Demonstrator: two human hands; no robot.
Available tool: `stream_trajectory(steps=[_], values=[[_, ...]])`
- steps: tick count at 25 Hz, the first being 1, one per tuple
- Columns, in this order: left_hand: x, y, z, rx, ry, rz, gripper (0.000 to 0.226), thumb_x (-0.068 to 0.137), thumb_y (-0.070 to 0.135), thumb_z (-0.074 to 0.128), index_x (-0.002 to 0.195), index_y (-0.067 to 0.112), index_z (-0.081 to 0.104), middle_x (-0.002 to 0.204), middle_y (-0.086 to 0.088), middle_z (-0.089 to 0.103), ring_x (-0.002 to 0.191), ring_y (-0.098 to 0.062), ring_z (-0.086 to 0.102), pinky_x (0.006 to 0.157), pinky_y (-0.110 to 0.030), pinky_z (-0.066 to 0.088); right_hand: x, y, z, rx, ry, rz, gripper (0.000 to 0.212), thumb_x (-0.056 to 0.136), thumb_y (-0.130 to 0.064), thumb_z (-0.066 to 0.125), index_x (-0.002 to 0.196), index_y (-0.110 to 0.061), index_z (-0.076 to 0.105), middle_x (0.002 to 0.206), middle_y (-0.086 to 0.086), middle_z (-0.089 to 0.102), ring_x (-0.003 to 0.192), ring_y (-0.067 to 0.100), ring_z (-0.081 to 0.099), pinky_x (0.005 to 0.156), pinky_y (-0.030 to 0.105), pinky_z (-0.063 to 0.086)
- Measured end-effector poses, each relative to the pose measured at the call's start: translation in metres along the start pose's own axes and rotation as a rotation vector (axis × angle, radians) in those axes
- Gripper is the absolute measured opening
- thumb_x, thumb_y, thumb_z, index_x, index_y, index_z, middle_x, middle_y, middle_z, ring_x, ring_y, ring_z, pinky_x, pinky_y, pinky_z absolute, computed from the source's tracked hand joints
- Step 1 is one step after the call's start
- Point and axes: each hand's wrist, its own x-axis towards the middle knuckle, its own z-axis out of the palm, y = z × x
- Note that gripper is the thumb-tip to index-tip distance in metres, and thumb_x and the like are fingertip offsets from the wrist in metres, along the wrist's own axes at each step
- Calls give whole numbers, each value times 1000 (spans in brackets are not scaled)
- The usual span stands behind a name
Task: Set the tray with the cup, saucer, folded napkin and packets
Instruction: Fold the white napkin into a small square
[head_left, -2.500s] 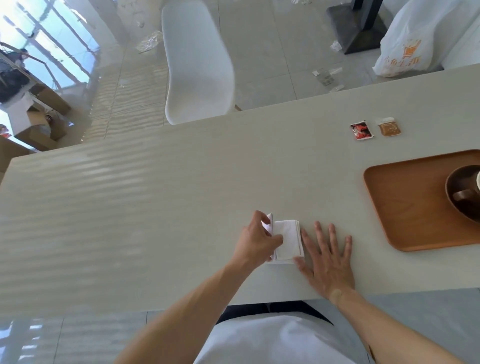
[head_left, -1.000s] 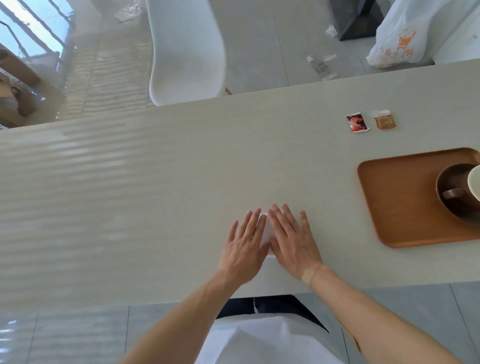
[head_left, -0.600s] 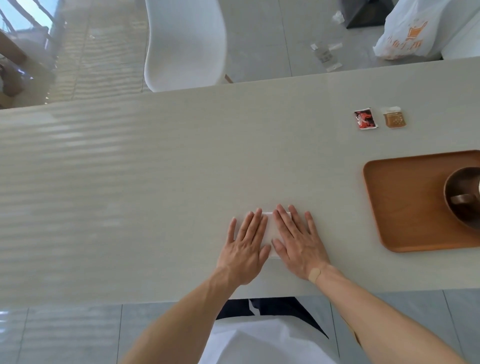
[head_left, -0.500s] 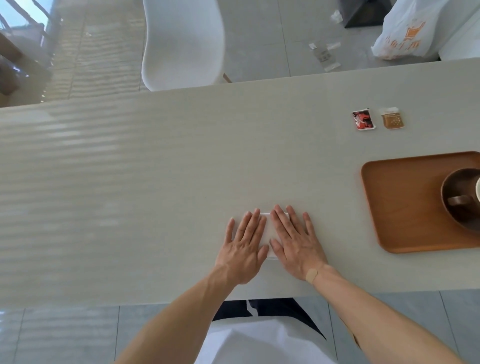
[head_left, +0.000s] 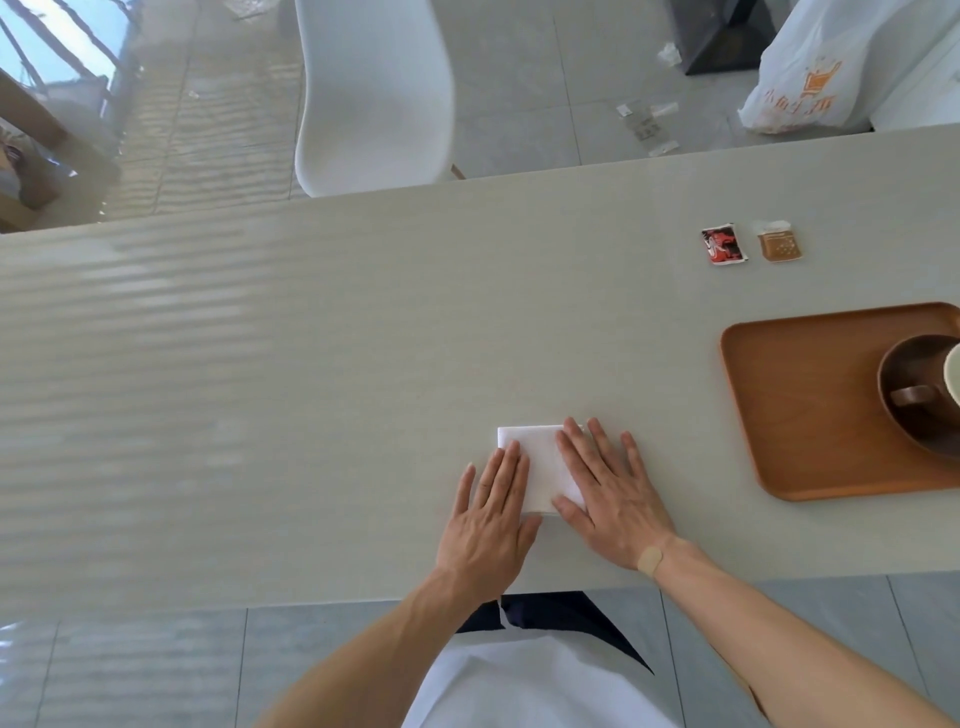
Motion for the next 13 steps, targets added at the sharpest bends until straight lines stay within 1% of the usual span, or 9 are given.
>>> stream_trajectory(steps=[2, 6, 7, 10, 11, 12, 13], values=[[0, 0, 1, 16, -18, 4, 66, 102, 49, 9, 155, 11, 1, 164, -5, 0, 151, -19, -2, 118, -47, 5, 1, 0, 3, 13, -8, 13, 75, 97, -58, 22, 154, -21, -10, 162, -6, -18, 150, 20, -12, 119, 53, -6], [3, 2, 5, 10, -77, -34, 68, 100, 53, 9, 154, 13, -3, 164, -5, -6, 150, -22, -6, 117, -47, -3, 2, -1, 7, 31, -17, 28, 74, 97, -57, 22, 154, -22, -11, 162, -9, -20, 150, 19, -13, 119, 53, -7], [5, 1, 5, 19, -94, -41, 69, 100, 54, 9, 154, 14, -8, 163, -4, -10, 150, -22, -9, 117, -47, -6, 3, -1, 7, 32, -13, 39, 74, 96, -57, 22, 154, -23, -11, 162, -10, -21, 150, 18, -14, 119, 53, -7], [8, 0, 4, 45, -143, -42, 69, 97, 56, 3, 145, 21, -32, 157, 1, -33, 145, -17, -28, 114, -47, -21, 3, -4, 3, 22, -30, 43, 74, 95, -59, 17, 152, -24, -16, 160, -11, -26, 148, 17, -20, 119, 52, -9], [8, 0, 4, 56, -138, -37, 69, 97, 56, 3, 143, 21, -35, 156, 1, -35, 144, -16, -31, 114, -47, -23, 3, -4, 2, 18, -34, 39, 75, 95, -60, 15, 152, -24, -17, 159, -11, -28, 148, 17, -20, 119, 52, -10], [7, 0, 1, 63, -127, -26, 70, 96, 56, 3, 143, 21, -35, 156, 1, -36, 144, -15, -31, 114, -48, -22, 3, -3, 0, 20, -32, 38, 75, 94, -61, 16, 153, -25, -15, 160, -10, -25, 149, 18, -18, 119, 51, -10], [6, 0, -2, 54, -108, -15, 71, 96, 57, 6, 145, 21, -32, 156, 2, -35, 145, -15, -29, 116, -50, -18, 4, -3, -5, 30, -22, 44, 77, 93, -62, 19, 154, -25, -8, 163, -8, -16, 150, 19, -11, 120, 50, -7]])
